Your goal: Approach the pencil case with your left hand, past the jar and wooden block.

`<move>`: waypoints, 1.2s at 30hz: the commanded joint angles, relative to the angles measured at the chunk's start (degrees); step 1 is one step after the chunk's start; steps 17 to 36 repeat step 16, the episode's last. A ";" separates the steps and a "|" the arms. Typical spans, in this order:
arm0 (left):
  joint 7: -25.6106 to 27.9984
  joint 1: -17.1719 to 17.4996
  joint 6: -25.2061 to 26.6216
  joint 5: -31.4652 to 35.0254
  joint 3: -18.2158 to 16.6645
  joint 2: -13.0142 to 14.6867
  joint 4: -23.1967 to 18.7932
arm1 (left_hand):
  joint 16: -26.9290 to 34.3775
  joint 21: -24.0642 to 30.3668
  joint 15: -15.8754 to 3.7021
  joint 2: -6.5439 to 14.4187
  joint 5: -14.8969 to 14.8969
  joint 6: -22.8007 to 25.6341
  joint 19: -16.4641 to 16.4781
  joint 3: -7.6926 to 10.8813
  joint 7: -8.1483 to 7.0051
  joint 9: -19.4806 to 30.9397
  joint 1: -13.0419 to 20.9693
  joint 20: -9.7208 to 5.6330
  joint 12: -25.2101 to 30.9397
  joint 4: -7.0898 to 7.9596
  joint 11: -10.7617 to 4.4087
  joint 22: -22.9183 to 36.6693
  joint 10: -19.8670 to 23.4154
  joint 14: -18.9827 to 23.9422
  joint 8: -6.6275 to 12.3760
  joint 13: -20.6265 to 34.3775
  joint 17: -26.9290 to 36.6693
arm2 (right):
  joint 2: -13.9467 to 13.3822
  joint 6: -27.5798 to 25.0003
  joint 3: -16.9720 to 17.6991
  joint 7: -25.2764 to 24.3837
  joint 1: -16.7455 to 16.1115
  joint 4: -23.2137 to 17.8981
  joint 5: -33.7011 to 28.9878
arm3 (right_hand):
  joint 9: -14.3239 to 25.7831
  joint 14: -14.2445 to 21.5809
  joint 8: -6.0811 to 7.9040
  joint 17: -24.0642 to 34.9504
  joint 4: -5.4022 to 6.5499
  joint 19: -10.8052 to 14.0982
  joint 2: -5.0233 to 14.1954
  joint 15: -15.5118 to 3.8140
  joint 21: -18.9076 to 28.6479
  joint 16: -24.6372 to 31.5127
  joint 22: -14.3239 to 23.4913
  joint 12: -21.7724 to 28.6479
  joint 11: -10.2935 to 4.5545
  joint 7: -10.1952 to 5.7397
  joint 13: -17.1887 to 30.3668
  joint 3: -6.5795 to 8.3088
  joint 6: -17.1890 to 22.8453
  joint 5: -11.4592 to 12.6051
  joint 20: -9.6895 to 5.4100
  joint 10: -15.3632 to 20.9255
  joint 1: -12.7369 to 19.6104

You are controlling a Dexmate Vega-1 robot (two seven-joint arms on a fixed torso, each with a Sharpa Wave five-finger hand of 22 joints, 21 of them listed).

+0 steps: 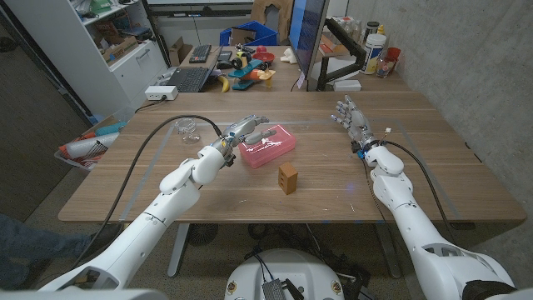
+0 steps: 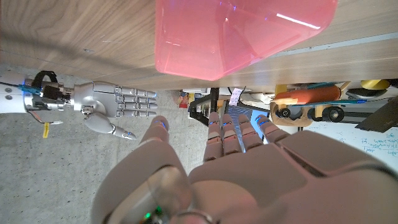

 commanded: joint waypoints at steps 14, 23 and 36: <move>-0.23 -1.73 -1.11 -0.69 0.52 0.23 2.16 | 0.41 -0.35 0.06 0.05 -0.18 0.77 0.55 0.08 0.04 0.34 0.51 0.12 0.44 -0.34 -0.04 0.35 0.69 0.38 -0.08 0.07 0.14 | 0.58 -0.27 -0.15 -0.56 0.84 0.53 -0.85 | 0.15 0.47 0.17 -0.03 -0.32 0.46 0.63 0.05 -0.46 -0.08 0.25 -0.08 -0.08 0.00 0.13 0.12 0.29 0.22 -0.06 0.61 -0.16; -0.20 -1.91 -1.26 -0.77 0.56 0.19 2.42 | 0.40 -0.38 0.07 0.05 -0.18 0.75 0.54 0.09 0.01 0.34 0.51 0.11 0.43 -0.35 -0.02 0.35 0.70 0.40 -0.11 0.07 0.15 | 0.60 -0.17 -0.13 -0.59 0.97 0.70 -0.86 | 0.15 0.50 0.17 -0.03 -0.32 0.46 0.63 0.04 -0.50 -0.07 0.25 -0.09 -0.08 0.03 0.13 0.11 0.29 0.22 -0.07 0.61 -0.17; -0.20 -1.91 -1.26 -0.77 0.56 0.19 2.42 | 0.40 -0.38 0.07 0.05 -0.18 0.75 0.54 0.09 0.01 0.34 0.51 0.11 0.43 -0.35 -0.02 0.35 0.70 0.40 -0.11 0.07 0.15 | 0.60 -0.17 -0.13 -0.59 0.97 0.70 -0.86 | 0.15 0.50 0.17 -0.03 -0.32 0.46 0.63 0.04 -0.50 -0.07 0.25 -0.09 -0.08 0.03 0.13 0.11 0.29 0.22 -0.07 0.61 -0.17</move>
